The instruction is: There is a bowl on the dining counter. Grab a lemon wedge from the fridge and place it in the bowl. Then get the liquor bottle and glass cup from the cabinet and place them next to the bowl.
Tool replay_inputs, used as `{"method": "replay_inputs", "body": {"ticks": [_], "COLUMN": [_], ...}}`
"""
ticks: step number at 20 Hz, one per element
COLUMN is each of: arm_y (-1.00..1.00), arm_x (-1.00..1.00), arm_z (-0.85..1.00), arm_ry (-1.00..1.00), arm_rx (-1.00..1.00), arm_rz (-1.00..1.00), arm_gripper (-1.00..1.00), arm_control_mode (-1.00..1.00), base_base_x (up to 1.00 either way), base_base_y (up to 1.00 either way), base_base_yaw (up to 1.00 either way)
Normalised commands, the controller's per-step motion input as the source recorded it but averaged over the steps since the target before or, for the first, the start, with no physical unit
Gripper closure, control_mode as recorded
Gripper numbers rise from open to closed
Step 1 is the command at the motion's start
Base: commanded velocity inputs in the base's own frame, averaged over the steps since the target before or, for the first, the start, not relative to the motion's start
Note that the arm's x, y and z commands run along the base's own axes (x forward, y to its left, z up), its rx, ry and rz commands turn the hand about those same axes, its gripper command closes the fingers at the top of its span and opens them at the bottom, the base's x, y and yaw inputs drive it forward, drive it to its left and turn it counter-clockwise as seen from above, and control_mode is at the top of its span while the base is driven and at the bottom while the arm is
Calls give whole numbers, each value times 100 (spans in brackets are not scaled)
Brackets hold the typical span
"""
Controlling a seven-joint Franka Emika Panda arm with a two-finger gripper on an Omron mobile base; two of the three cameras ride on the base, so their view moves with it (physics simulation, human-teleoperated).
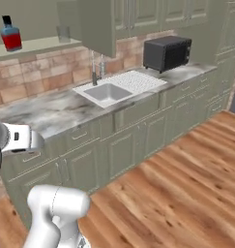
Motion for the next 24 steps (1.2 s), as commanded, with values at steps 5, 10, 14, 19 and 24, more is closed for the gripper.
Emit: {"method": "replay_inputs", "body": {"ticks": [5,10,14,19,24], "arm_y": [0,0,0,0,0], "arm_x": [0,0,0,0,0], "arm_z": [0,0,0,0,0], "arm_ry": [0,0,0,0,0], "arm_rx": [0,0,0,0,0], "arm_rz": [0,0,0,0,0], "arm_gripper": [-100,-100,-100,-100,-100], "arm_control_mode": [100,100,100,100,100], "base_base_x": [42,36,54,61,66], "base_base_y": [-19,-39,-43,-45,-39], "base_base_yaw": [44,47,47,44,40]}}
